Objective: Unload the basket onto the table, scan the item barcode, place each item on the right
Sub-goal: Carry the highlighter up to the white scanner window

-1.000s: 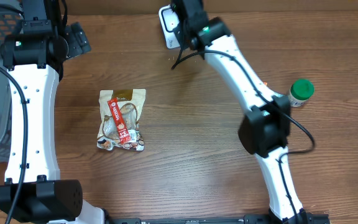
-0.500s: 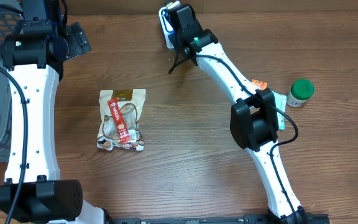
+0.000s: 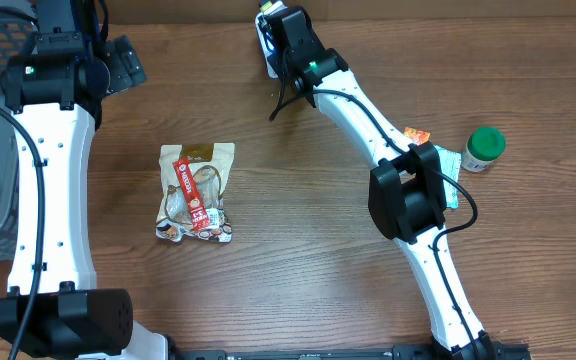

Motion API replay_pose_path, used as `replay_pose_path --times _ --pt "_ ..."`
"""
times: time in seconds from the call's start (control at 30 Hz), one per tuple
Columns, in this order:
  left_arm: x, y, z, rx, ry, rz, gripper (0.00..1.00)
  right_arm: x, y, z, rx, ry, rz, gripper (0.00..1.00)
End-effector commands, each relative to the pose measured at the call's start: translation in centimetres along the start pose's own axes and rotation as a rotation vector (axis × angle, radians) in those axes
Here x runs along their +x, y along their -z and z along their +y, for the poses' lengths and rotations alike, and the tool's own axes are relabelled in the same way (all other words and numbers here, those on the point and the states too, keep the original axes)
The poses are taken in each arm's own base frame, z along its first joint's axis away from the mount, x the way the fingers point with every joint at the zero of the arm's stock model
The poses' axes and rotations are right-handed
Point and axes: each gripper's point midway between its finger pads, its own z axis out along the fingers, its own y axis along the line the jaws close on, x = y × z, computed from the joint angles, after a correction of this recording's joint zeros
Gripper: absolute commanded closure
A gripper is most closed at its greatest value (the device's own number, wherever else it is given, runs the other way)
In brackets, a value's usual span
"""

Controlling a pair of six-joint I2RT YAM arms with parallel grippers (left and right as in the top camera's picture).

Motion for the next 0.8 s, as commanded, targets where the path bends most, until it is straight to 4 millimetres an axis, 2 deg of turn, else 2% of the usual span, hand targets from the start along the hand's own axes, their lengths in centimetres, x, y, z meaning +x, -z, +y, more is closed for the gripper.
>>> replay_pose_path --times 0.0,0.27,0.5,0.77 --pt "-0.2 -0.2 0.1 -0.012 0.013 -0.005 0.00 0.4 -0.5 0.6 0.004 0.014 0.012 0.97" --pt "-0.2 -0.2 0.1 -0.012 0.013 -0.005 0.00 0.7 -0.8 0.7 0.004 0.015 0.019 0.97" --pt "-0.2 -0.2 0.1 -0.012 0.013 -0.005 0.00 2.1 -1.5 0.1 -0.026 -0.033 0.048 0.97" --pt "-0.2 -0.2 0.1 -0.012 0.013 -0.005 0.00 2.3 -1.5 -0.1 -0.025 -0.053 0.057 0.97"
